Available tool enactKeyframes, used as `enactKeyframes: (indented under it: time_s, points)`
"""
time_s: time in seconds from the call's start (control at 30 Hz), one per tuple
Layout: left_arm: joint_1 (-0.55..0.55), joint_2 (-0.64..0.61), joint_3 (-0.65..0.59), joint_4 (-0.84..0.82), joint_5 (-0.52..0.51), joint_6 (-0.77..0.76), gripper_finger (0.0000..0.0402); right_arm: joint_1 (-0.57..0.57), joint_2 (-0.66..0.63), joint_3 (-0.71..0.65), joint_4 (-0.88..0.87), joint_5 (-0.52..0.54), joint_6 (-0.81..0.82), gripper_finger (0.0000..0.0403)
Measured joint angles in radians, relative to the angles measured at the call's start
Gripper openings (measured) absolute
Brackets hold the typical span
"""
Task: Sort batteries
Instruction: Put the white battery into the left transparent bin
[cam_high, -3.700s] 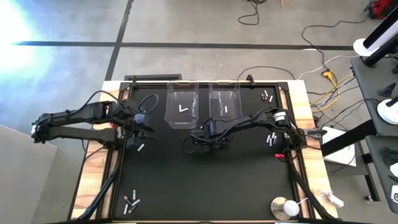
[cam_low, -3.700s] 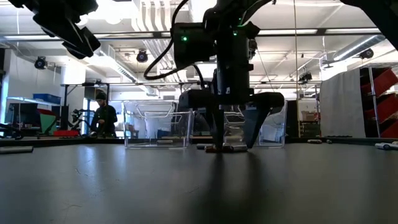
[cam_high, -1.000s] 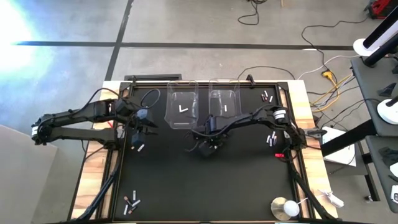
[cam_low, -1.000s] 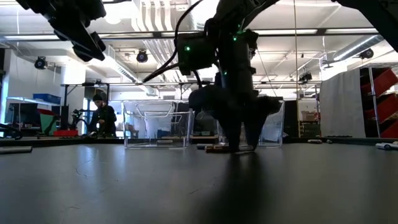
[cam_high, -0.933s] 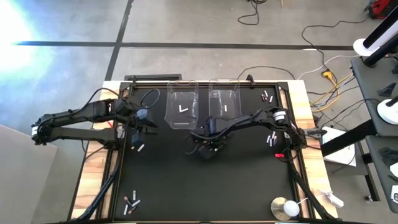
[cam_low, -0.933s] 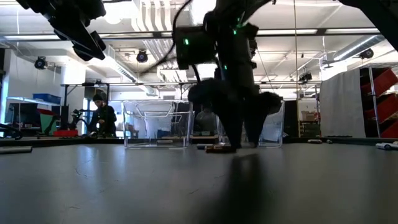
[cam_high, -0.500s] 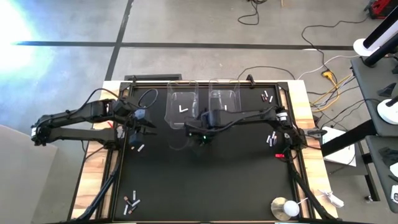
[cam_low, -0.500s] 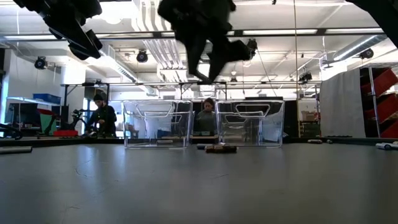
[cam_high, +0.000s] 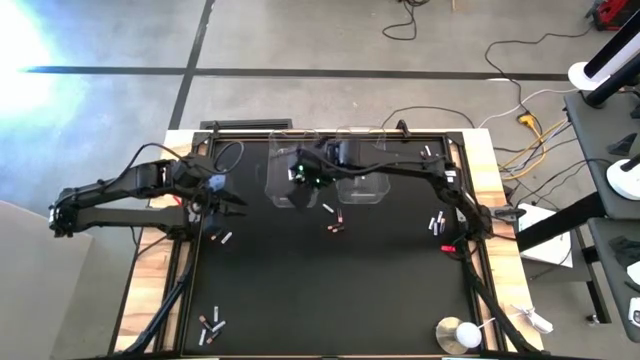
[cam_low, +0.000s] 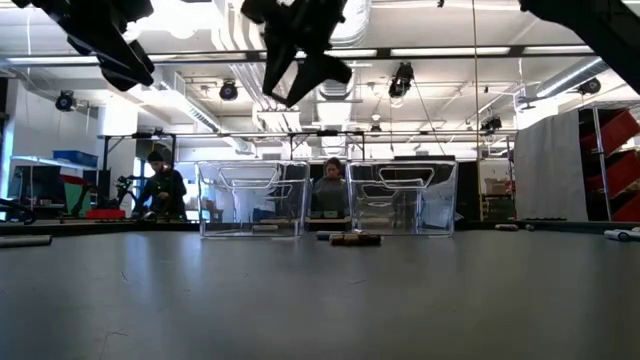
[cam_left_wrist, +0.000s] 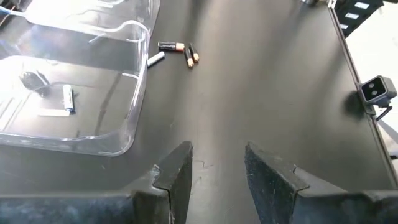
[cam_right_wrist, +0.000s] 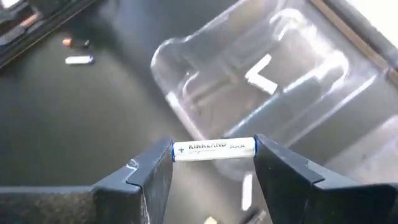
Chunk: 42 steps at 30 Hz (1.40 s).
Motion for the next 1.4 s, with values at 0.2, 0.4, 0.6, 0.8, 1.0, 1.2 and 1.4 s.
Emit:
enactKeyframes:
  time_s: [0.2, 0.4, 0.6, 0.8, 1.0, 1.2, 1.4]
  points:
    - [0.0, -0.012, 0.0, 0.0, 0.0, -0.037, 0.0127, -0.059, 0.034, -0.011, 0.122, 0.001, -0.253, 0.0196]
    - [0.0, -0.015, 0.0, -0.001, 0.0, -0.091, 0.0127, -0.125, 0.068, -0.014, 0.162, -0.072, -0.414, 0.0196]
    - [0.0, -0.009, 0.0, -0.001, -0.015, -0.125, 0.0127, -0.171, 0.13, -0.015, 0.209, -0.163, -0.553, 0.0196]
    - [0.0, 0.017, 0.0, -0.001, -0.044, -0.156, 0.0127, -0.206, 0.21, 0.0, 0.206, -0.166, -0.56, 0.0196]
    - [0.0, 0.051, 0.0, 0.0, -0.053, -0.184, 0.0127, -0.219, 0.252, 0.021, 0.193, -0.186, -0.645, 0.0196]
    - [0.0, 0.069, 0.0, 0.019, -0.077, -0.199, 0.0127, -0.227, 0.272, 0.02, 0.175, -0.193, -0.654, 0.0196]
    - [0.0, 0.082, 0.0, 0.056, -0.079, -0.201, 0.0127, -0.226, 0.299, 0.02, 0.173, -0.192, -0.622, 0.0196]
